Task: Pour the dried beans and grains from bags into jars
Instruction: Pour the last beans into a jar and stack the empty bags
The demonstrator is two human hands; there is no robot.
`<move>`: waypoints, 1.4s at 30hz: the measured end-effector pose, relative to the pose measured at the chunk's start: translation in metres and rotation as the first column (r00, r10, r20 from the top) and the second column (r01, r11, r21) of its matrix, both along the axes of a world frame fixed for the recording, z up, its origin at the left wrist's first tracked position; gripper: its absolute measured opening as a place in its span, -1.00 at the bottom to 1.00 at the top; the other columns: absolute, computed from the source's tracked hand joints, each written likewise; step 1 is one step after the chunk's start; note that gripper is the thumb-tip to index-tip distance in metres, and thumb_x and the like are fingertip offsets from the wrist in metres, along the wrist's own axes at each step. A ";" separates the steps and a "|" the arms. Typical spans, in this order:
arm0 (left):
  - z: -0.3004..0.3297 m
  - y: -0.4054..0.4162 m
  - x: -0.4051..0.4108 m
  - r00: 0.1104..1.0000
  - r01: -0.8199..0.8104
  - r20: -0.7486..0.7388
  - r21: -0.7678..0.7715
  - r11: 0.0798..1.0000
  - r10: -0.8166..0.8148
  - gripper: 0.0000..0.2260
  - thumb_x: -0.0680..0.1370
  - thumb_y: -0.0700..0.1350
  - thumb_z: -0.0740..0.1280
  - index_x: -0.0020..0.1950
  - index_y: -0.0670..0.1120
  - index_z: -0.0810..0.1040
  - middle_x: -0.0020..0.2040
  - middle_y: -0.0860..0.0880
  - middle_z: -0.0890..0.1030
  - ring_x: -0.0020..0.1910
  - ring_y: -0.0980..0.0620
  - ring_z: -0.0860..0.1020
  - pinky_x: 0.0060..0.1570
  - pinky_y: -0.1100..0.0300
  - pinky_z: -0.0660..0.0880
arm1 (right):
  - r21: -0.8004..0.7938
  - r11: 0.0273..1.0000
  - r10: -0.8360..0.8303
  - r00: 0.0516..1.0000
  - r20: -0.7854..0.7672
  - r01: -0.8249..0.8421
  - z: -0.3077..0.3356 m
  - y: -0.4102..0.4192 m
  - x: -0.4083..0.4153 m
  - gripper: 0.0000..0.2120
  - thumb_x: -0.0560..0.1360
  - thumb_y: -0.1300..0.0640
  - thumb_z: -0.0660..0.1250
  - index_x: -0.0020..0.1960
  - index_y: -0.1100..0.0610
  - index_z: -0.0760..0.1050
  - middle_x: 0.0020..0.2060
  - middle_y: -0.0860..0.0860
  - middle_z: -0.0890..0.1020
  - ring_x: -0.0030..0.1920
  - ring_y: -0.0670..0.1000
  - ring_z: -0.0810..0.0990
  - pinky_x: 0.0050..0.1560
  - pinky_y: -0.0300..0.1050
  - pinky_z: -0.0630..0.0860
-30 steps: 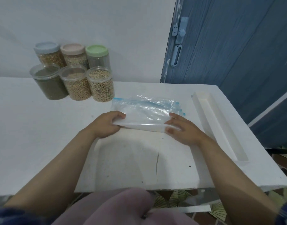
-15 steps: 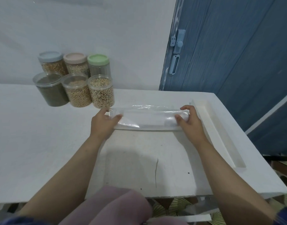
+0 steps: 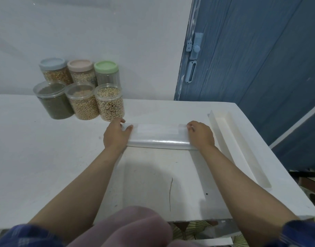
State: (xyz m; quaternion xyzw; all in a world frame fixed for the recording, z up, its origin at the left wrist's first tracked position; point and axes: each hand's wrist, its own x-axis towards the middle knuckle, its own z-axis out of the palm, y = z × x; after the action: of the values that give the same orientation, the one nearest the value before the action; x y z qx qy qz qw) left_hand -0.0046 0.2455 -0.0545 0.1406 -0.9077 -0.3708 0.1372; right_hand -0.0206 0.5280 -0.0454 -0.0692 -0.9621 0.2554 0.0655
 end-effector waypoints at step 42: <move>-0.022 0.019 0.036 0.988 0.091 -0.124 -0.019 0.996 -0.093 -0.67 0.59 0.20 0.24 -0.05 -0.07 0.36 -0.05 0.01 0.47 -0.13 0.01 0.48 -0.17 0.13 0.31 | -0.043 0.888 0.402 0.727 0.556 -0.458 0.034 -0.039 0.022 -0.39 0.43 -0.38 0.35 0.09 0.17 0.51 -0.07 0.01 0.58 -0.12 0.02 0.54 -0.11 -0.10 0.40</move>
State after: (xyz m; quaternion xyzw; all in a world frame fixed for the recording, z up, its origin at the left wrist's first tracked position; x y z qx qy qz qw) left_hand 0.0318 0.2645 -0.0769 0.0740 -0.9053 -0.3787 0.1775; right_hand 0.0011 0.4889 -0.0112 0.0887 -0.9402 0.1854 -0.2718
